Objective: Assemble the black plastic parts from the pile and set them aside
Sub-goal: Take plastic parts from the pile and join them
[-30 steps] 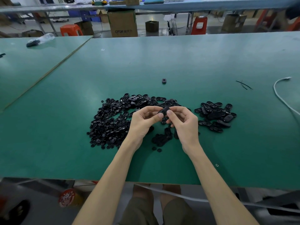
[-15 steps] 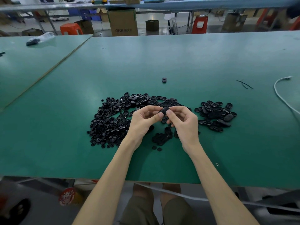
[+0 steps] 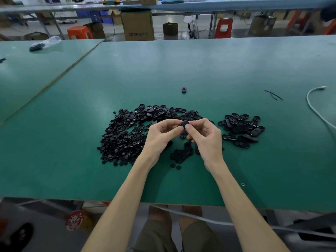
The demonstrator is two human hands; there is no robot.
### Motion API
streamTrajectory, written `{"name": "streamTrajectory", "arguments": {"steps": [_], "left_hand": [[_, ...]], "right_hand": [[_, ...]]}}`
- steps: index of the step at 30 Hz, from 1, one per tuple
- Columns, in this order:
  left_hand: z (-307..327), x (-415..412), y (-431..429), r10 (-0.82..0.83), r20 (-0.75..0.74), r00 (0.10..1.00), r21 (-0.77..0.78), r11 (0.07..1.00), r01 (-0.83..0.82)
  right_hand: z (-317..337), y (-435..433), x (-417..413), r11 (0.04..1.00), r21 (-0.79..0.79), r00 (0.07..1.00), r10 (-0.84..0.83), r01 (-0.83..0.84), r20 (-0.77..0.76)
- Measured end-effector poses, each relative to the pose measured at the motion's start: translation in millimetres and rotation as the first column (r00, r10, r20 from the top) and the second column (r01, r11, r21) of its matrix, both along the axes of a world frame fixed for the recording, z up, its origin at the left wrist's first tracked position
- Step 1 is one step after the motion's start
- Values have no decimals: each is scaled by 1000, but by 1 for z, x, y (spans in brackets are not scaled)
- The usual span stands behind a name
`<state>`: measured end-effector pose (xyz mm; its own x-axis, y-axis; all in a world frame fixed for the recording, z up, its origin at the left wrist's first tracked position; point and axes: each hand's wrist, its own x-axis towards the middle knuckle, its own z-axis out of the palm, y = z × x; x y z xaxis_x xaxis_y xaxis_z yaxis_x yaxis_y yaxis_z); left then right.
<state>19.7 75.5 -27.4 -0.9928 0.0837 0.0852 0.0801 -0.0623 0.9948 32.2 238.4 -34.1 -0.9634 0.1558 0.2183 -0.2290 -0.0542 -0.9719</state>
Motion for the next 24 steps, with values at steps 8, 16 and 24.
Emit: {"name": "streamTrajectory", "arguments": {"steps": [8,16,24], "left_hand": [[0,1,1,-29,4,1000,-31,999,29],[-1,-1,1,-56,-23,998,-34,998,56],[-5,-3,4,-21,-61,998,-62,998,18]], "right_hand": [[0,0,1,1000,7,1000,19,-19,-16],[0,-1,0,1000,12,1000,2,-2,-20],[0,-1,-2,1000,26,1000,-5,5,-3]]}}
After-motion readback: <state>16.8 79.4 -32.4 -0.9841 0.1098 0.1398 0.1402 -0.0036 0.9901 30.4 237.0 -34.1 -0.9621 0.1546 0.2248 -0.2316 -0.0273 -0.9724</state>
